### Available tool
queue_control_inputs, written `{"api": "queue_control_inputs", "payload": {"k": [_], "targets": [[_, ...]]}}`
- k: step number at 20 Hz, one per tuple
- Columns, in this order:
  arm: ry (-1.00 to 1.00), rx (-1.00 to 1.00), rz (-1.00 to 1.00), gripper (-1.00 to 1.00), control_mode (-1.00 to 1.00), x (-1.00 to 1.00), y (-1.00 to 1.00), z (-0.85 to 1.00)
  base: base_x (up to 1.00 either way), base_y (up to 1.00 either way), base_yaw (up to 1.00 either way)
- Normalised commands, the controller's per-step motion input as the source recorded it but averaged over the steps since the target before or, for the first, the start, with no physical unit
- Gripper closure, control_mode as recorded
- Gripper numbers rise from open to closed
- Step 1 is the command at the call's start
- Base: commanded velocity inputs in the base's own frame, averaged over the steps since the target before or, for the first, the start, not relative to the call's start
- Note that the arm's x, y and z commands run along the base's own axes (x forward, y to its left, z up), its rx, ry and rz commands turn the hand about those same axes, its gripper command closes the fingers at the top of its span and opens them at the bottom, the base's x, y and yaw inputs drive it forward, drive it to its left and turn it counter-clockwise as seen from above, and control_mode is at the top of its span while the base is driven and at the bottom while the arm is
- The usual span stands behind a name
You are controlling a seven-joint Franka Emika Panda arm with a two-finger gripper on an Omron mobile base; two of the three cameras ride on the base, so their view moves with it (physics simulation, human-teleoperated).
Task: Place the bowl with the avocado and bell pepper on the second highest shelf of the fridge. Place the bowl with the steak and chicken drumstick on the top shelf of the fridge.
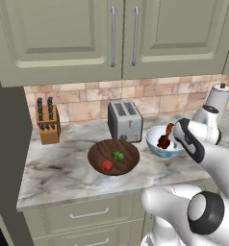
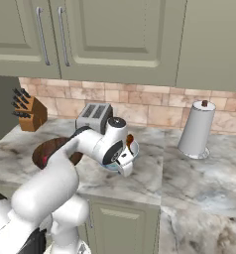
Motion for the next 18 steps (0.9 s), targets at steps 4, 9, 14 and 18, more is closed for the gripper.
{"api": "queue_control_inputs", "payload": {"k": [4,9,14,18], "targets": [[0.08,0.01,-0.07,-1.00,-1.00,0.36,-0.09,-0.19,0.00,0.00,0.00],[0.00,0.04,-0.05,-1.00,-1.00,0.09,-0.29,-0.14,0.00,0.00,0.00],[0.00,0.02,-0.05,-1.00,-1.00,0.06,-0.19,-0.21,0.00,0.00,0.00],[0.00,0.00,-0.09,-1.00,-1.00,0.39,0.00,-0.29,0.00,0.00,0.00]]}}
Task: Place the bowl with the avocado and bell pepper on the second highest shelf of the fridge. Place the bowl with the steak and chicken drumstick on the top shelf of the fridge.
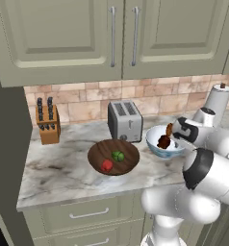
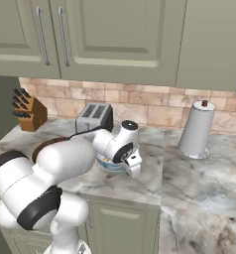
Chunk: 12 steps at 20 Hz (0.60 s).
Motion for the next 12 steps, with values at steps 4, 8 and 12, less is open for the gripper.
{"api": "queue_control_inputs", "payload": {"k": [4,8,12], "targets": [[0.00,0.00,-0.07,-1.00,-1.00,0.27,0.00,-0.21,0.00,0.00,0.00],[0.00,0.00,-0.06,-1.00,-1.00,0.13,0.00,-0.23,0.00,0.00,0.00],[0.00,0.00,-0.02,1.00,-1.00,0.02,0.17,-0.30,0.00,0.00,0.00]]}}
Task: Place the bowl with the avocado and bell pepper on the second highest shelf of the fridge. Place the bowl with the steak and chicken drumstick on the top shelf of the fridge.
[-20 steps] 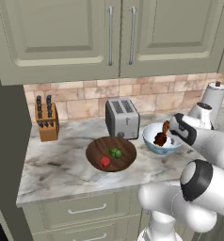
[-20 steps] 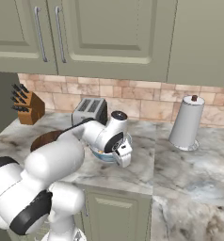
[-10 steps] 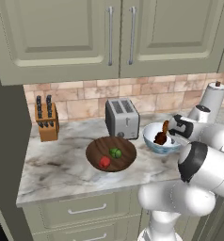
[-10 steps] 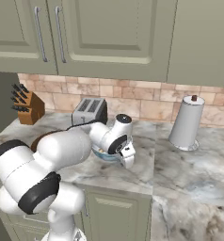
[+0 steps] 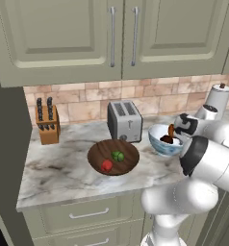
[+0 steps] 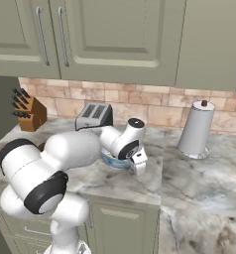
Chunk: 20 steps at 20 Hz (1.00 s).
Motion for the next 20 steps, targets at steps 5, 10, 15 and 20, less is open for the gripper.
{"api": "queue_control_inputs", "payload": {"k": [5,10,15,20], "targets": [[0.00,0.00,-0.01,1.00,-1.00,0.03,0.12,-0.01,0.00,0.00,0.00],[-0.01,0.00,0.00,1.00,-1.00,-0.18,0.09,0.00,0.00,0.00,0.00],[-0.18,0.00,0.00,1.00,-1.00,-0.76,0.30,0.46,0.00,0.00,0.00],[-0.21,0.00,0.00,1.00,-1.00,-1.00,0.34,1.00,0.00,0.00,0.00]]}}
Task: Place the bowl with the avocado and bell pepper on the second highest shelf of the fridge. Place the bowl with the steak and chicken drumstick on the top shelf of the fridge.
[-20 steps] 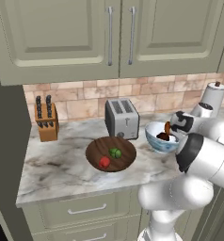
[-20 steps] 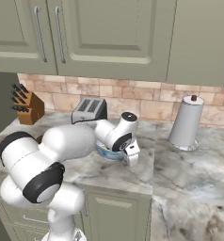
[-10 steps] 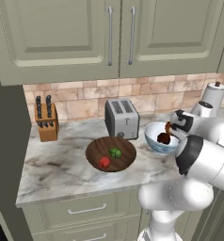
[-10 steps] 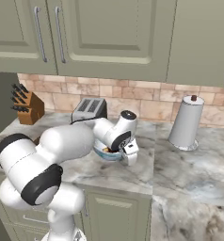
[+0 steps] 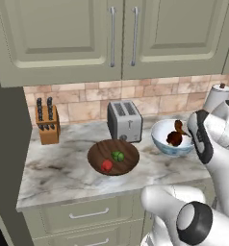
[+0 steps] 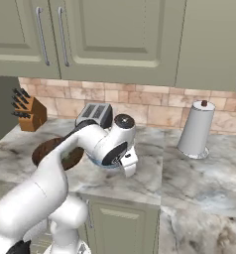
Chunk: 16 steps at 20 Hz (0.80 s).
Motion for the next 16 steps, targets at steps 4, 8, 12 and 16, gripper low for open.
{"api": "queue_control_inputs", "payload": {"k": [4,8,12,16], "targets": [[-0.07,0.00,0.00,1.00,-1.00,-1.00,0.48,1.00,0.00,0.00,0.00],[0.00,0.00,0.03,1.00,-1.00,-0.95,0.53,1.00,0.00,0.00,0.00],[0.00,0.02,0.12,1.00,-1.00,-0.75,0.81,0.94,0.00,0.00,0.00],[-0.06,0.12,0.17,1.00,-1.00,-0.58,0.58,0.37,0.00,0.00,0.00]]}}
